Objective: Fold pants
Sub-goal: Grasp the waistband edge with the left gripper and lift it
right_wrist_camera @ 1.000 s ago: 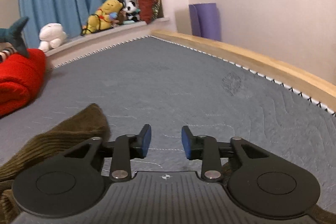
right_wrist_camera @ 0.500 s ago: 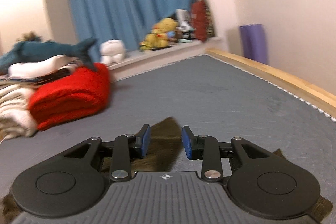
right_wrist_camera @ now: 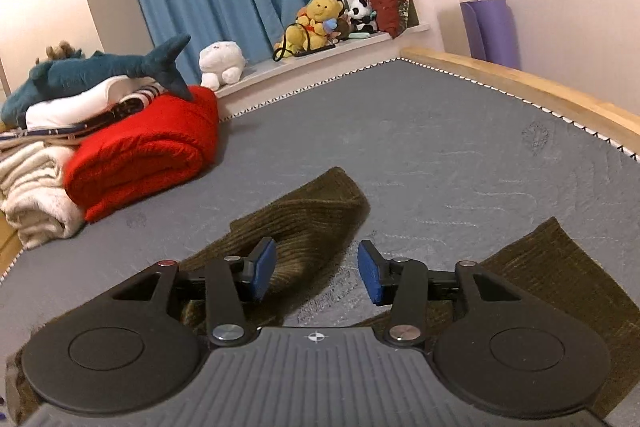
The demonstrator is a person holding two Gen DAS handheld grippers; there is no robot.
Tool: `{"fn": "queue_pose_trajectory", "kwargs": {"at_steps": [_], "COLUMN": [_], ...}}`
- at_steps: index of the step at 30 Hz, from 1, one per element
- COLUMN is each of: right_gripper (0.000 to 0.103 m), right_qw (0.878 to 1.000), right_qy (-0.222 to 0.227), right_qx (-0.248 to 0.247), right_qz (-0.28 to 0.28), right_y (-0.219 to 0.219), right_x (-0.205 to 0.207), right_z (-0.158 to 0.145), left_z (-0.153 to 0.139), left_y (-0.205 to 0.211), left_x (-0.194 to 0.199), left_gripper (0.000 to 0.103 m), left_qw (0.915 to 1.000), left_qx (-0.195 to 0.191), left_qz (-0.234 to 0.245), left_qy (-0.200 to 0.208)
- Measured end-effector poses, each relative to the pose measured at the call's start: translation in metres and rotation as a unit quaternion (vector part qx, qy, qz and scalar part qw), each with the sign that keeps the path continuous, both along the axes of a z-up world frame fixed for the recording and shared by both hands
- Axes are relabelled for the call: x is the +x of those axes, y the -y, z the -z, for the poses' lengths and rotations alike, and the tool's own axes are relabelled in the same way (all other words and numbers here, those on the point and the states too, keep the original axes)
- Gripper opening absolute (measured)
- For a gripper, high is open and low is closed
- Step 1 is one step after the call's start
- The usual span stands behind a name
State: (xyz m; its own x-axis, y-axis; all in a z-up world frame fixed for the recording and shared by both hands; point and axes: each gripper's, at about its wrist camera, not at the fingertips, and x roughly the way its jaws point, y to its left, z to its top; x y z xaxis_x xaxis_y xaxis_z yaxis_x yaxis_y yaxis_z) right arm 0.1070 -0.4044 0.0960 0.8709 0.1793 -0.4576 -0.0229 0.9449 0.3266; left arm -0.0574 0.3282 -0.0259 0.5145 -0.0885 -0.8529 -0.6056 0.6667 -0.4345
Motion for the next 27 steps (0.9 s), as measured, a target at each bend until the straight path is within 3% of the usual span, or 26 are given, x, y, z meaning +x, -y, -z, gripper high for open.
{"fn": "queue_pose_trajectory", "kwargs": {"at_steps": [4,11,14,15,16,20,22,26,27], "right_gripper": [0.053,0.053,0.053,0.053,0.053,0.054,0.054,0.054,0.054], "right_qw": [1.0,1.0,1.0,1.0,1.0,1.0,1.0,1.0,0.999], "right_qy": [-0.005,-0.014,-0.016,-0.016,-0.015,-0.015,-0.015,-0.02,-0.025], "right_qx": [0.015,0.022,0.025,0.026,0.026,0.022,0.023,0.019,0.015], "right_qz": [-0.005,-0.014,-0.009,-0.008,-0.008,-0.005,0.0,0.013,0.016], "right_y": [0.003,0.002,0.004,0.005,0.005,0.005,0.005,0.007,0.007], "right_x": [-0.001,0.0,-0.001,-0.001,-0.002,-0.003,-0.004,-0.002,-0.001], "right_z": [0.001,0.001,0.0,0.0,0.0,-0.002,-0.002,0.0,0.002], "left_z": [0.013,0.018,0.011,0.008,0.005,-0.038,-0.05,-0.036,-0.031], "left_y": [0.006,0.029,0.036,0.035,0.033,0.023,0.02,0.014,0.013], "left_x": [0.01,0.027,0.024,0.019,0.017,-0.018,-0.032,-0.03,-0.028], "left_gripper": [0.068,0.074,0.051,0.032,0.026,0.022,0.022,0.026,0.032], "left_qw": [0.9997,0.9962,0.9941,0.9942,0.9942,0.992,0.9898,0.994,0.994], "left_qx": [-0.016,0.055,0.082,0.089,0.095,0.117,0.123,0.102,0.097], "left_qz": [0.008,0.051,0.06,0.051,0.04,-0.034,-0.054,-0.04,-0.046], "left_qy": [-0.018,-0.043,-0.039,-0.033,-0.031,0.034,0.048,-0.004,-0.022]}}
